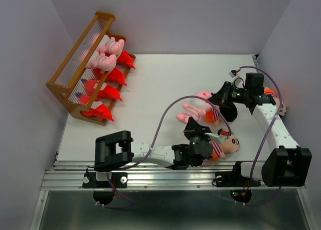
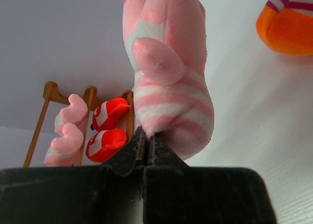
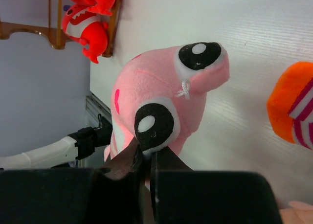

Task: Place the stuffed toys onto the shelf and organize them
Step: Pass the stuffed toy from the left arm to the right, then pass the stuffed toy from the right arm to the left

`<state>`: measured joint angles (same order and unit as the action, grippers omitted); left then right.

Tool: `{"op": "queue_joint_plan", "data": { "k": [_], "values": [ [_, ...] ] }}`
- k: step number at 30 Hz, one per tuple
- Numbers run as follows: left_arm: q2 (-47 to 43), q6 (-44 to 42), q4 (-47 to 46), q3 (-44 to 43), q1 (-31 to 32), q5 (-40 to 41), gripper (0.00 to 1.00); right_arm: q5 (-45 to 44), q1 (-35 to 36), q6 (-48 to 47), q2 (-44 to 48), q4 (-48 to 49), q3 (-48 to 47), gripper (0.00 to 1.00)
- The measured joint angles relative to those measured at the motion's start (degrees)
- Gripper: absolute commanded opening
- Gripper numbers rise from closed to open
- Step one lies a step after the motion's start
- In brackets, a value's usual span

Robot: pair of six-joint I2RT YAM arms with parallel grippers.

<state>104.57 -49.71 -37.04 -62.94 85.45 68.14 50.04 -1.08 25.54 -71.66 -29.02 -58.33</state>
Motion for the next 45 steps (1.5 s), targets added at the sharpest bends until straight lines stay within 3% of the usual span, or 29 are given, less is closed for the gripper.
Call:
{"op": "queue_joint_plan", "data": {
  "k": [3,4,5,6,7,8,15,19,24,27,34,39,45],
  "values": [
    [0.0,3.4,0.8,-0.3,0.0,-0.2,0.02,-0.2,0.0,-0.5,0.0,1.1,0.4,0.01],
    [0.0,5.4,1.3,-0.5,0.0,-0.3,0.10,-0.2,0.0,-0.7,0.1,1.5,0.6,0.01],
    [0.0,7.3,2.4,-0.8,0.0,-0.5,0.27,-0.4,0.0,-1.2,0.2,1.7,0.7,0.01],
    [0.0,10.1,3.9,-1.2,0.0,-1.1,0.35,-0.7,0.0,-1.6,0.3,1.8,0.8,0.01],
    [0.0,12.5,5.4,-1.4,0.0,-1.8,0.83,-0.9,0.0,-2.2,0.5,1.9,0.8,0.01],
    [-0.1,15.7,7.5,-2.0,0.0,-2.9,0.99,-1.4,0.0,-3.1,0.8,2.2,0.8,0.01],
    [-7.1,39.8,21.6,-3.9,-1.5,-20.3,0.99,-7.8,-0.4,-10.0,3.0,5.0,-0.4,0.01],
    [-16.0,50.2,22.8,-1.2,-4.8,-30.7,0.99,-9.0,-1.9,-13.6,3.1,7.7,-1.2,0.01],
    [-32.2,63.3,19.6,8.9,-16.0,-48.1,0.99,-0.8,-5.9,-18.0,2.5,9.3,-1.2,0.01],
    [-36.6,67.7,18.6,12.3,-20.9,-53.1,0.99,6.5,-7.6,-19.9,1.0,10.0,-1.3,0.01],
    [-32.9,73.0,18.8,12.8,-23.8,-66.3,0.96,21.6,-8.0,-21.9,-2.4,10.2,-2.4,0.01],
    [-28.6,75.4,17.6,14.0,-26.8,-74.1,0.95,26.3,-8.0,-22.5,-2.3,10.2,-2.4,0.01],
    [-27.6,76.4,16.2,14.5,-28.4,-76.9,0.94,28.9,-8.0,-23.0,-1.2,10.2,-2.4,0.01]
  ]
}}
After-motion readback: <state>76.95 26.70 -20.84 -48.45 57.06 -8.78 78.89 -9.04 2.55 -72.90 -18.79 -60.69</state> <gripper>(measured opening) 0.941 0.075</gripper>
